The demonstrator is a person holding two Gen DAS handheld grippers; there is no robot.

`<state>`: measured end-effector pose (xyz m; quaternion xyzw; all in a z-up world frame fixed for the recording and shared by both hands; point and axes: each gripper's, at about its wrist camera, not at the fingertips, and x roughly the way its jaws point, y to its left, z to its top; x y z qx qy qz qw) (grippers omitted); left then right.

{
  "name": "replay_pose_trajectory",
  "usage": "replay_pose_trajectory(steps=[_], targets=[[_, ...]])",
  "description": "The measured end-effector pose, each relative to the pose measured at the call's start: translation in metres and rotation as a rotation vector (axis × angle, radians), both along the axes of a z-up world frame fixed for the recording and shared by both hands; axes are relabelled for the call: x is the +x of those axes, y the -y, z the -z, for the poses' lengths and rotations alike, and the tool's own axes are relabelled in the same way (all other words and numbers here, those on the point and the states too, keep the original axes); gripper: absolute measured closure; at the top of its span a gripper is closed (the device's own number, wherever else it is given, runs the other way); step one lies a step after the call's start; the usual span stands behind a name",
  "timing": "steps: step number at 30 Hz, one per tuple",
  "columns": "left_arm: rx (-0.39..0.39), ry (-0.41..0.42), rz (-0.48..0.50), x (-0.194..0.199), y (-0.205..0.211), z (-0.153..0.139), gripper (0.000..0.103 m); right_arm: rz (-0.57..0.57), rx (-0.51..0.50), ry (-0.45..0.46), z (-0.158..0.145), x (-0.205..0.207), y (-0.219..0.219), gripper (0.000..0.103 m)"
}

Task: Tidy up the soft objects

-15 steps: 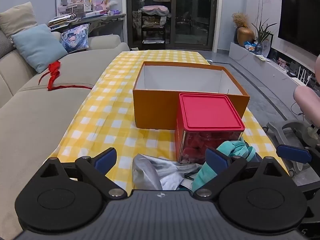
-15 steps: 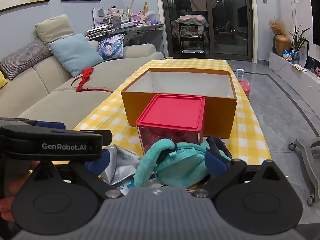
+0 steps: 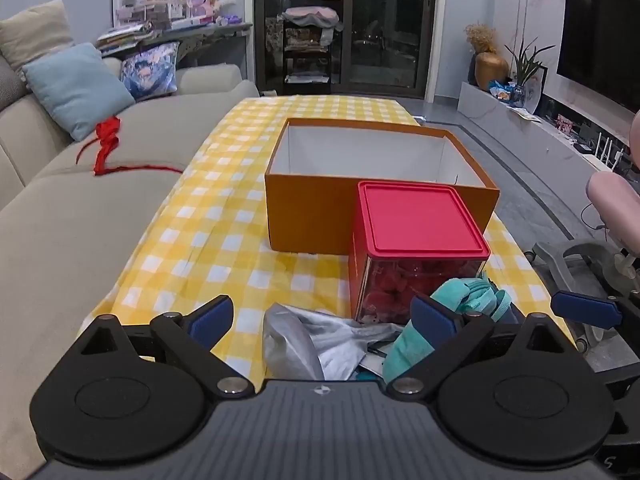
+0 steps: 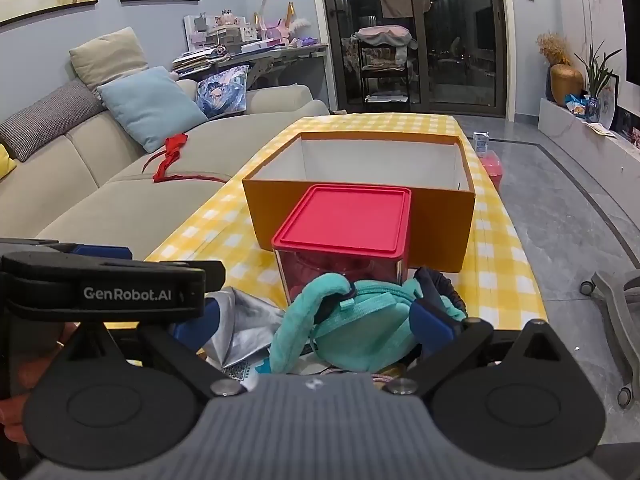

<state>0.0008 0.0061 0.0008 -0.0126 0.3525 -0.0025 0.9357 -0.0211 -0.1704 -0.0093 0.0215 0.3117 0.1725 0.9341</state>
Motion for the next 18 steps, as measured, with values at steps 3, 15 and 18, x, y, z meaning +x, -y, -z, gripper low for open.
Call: replay_pose_trajectory(steps=[3, 15, 18], targets=[[-0.009, -0.006, -0.003, 0.0015, 0.0031, 0.0039, 0.0, 0.0, -0.001, -0.004, 0.0004, 0.0005, -0.0001, 0.004], [-0.011, -0.021, -0.009, 0.0013, 0.0034, 0.0048, 0.0, -0.002, 0.004, -0.01, 0.003, 0.0025, 0.0002, 0.004], [-0.007, -0.026, -0.008, 0.0017, 0.0037, 0.0054, 0.0, -0.006, 0.01, -0.02, 0.0048, 0.0045, 0.0009, 0.004]])
